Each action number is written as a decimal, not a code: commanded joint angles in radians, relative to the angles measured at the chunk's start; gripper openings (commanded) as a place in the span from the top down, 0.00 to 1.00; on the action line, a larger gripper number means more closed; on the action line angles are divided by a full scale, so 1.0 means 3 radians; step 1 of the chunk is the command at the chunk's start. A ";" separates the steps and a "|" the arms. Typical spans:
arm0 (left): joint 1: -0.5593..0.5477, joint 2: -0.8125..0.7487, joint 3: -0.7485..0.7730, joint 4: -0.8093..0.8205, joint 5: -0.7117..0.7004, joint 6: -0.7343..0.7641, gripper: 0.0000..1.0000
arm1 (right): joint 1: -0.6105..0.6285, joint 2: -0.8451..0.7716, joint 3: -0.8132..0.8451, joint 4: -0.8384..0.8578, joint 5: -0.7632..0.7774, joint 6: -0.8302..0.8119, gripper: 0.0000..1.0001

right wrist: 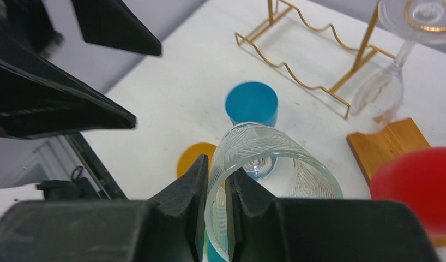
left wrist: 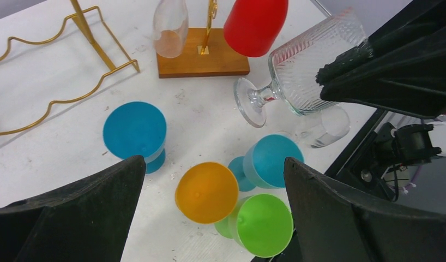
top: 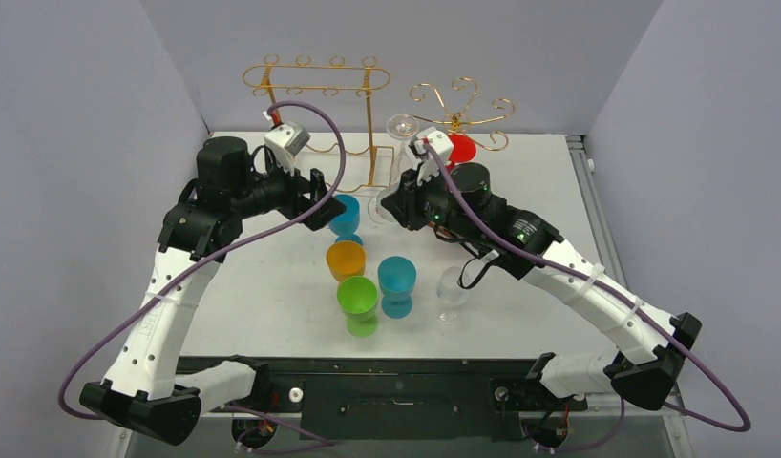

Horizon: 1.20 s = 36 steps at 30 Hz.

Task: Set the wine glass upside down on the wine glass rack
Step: Turn the wine glass upside down at the wine rack.

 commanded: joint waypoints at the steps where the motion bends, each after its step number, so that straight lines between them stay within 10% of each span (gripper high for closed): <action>1: -0.0086 -0.0063 0.0104 0.0079 0.0246 -0.0165 0.04 | 0.0020 -0.0300 0.0042 0.0890 -0.0380 0.0299 1.00; 7: -0.0096 0.0064 0.0255 0.0208 0.0490 -0.0341 0.03 | 0.0023 -0.0391 0.0009 0.1332 -0.0536 0.0536 1.00; 15: -0.0106 0.0226 0.0365 0.0395 0.0776 -0.0522 0.32 | 0.0039 -0.0395 -0.0099 0.1743 -0.0671 0.0748 1.00; 20: -0.0102 0.0330 0.0501 0.0400 0.0759 -0.0464 0.71 | 0.0049 -0.0369 -0.0122 0.1900 -0.0770 0.0840 1.00; 25: -0.0106 0.0437 0.0654 0.0375 0.0752 -0.0417 0.72 | 0.0054 -0.0328 -0.0126 0.1948 -0.0890 0.0907 1.00; 30: -0.0112 0.0472 0.0739 0.0339 0.0734 -0.0183 1.00 | 0.0054 -0.0352 -0.0174 0.1924 -0.1007 0.0929 0.99; 36: -0.0133 0.0488 0.1034 0.0174 0.0602 0.0602 1.00 | 0.0006 -0.0502 -0.0196 0.1398 -0.0995 0.0850 0.57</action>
